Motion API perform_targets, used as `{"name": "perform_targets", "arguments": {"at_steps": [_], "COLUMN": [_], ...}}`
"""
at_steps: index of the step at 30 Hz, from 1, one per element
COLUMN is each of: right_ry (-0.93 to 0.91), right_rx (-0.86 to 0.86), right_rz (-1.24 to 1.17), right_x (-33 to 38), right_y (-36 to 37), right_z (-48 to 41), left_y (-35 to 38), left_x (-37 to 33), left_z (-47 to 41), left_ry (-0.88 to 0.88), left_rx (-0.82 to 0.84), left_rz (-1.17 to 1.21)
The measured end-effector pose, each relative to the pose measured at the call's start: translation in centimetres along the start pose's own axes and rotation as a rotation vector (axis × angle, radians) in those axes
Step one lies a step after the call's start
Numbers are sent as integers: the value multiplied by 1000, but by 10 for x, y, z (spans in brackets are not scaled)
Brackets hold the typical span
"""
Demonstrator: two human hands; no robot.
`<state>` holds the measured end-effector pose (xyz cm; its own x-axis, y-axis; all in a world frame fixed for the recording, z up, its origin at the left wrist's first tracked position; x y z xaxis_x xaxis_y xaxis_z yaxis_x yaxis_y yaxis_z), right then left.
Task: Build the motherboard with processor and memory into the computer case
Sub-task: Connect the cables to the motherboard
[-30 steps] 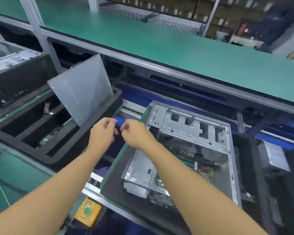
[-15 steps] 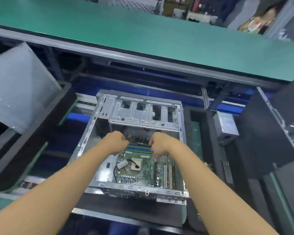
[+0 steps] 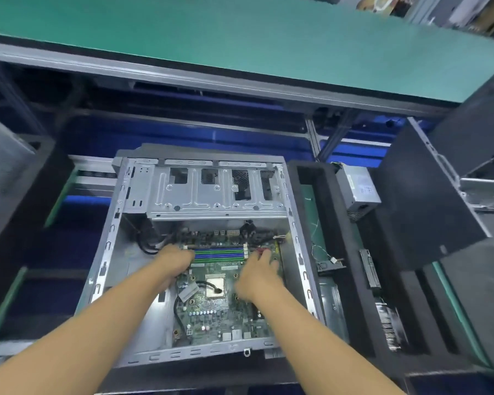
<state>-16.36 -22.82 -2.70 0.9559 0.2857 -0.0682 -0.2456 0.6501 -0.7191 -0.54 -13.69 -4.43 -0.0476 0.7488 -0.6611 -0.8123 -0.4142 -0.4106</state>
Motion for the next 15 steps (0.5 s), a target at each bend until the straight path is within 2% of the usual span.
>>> {"name": "perform_targets", "arguments": {"at_steps": [8,15], "right_ry": [36,39], "right_rx": [7,-36], "right_rz": [-60,-151], "right_x": [-10,-20], "right_y": [-3,-3], "right_z": [-8,-12], "left_y": [-5,3], "left_x": [14,15], "left_z": [-10,-2], "left_ry": [3,249], "left_rx": [-27,-156], "left_rz": [-52,-444]}}
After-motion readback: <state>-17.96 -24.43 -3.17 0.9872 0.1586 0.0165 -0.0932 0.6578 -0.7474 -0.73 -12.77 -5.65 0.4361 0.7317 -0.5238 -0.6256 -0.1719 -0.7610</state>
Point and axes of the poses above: each hand's wrist, its own z-axis away from the middle knuckle, its own y-axis out of the palm, x = y × z, the point moved 1 cm from there along -z, towards the middle knuckle, and after that the axes turned 10 degrees about y, right-handed, at the moved point
